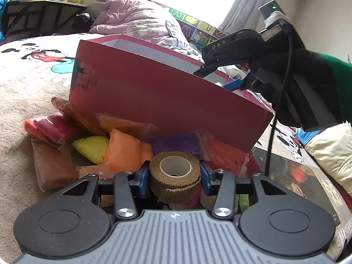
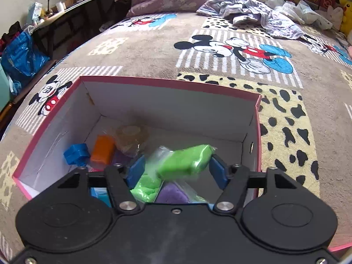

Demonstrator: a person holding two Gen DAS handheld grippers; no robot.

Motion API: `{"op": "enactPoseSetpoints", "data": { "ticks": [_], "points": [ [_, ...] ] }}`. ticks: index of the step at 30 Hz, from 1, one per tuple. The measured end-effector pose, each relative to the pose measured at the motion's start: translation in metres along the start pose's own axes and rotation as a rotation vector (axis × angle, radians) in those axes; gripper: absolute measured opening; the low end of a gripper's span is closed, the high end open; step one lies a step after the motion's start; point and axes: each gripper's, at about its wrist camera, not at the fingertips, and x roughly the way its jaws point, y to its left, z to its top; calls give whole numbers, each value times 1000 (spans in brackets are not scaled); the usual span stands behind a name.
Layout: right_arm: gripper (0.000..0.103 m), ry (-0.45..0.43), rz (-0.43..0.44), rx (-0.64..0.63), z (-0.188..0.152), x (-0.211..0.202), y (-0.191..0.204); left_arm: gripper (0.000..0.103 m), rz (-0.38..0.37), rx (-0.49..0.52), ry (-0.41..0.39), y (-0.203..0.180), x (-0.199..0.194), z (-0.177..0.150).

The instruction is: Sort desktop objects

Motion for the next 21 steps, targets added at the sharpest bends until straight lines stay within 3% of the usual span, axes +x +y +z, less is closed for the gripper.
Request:
{"op": "enactPoseSetpoints", "data": {
  "ticks": [5, 9, 15, 18, 21],
  "points": [
    [69, -66, 23, 21, -5, -18, -7, 44, 9, 8, -3, -1, 0, -1],
    [71, -202, 65, -27, -23, -47, -15, 44, 15, 10, -13, 1, -1, -1],
    [80, -408, 127, -36, -92, -102, -31, 44, 21, 16, -19, 1, -1, -1],
    [81, -453, 138, 16, -129, -97, -69, 44, 29, 17, -20, 2, -1, -2],
    [81, -486, 116, 79, -170, -84, -80, 44, 42, 26, -17, 2, -2, -3]
  ]
}}
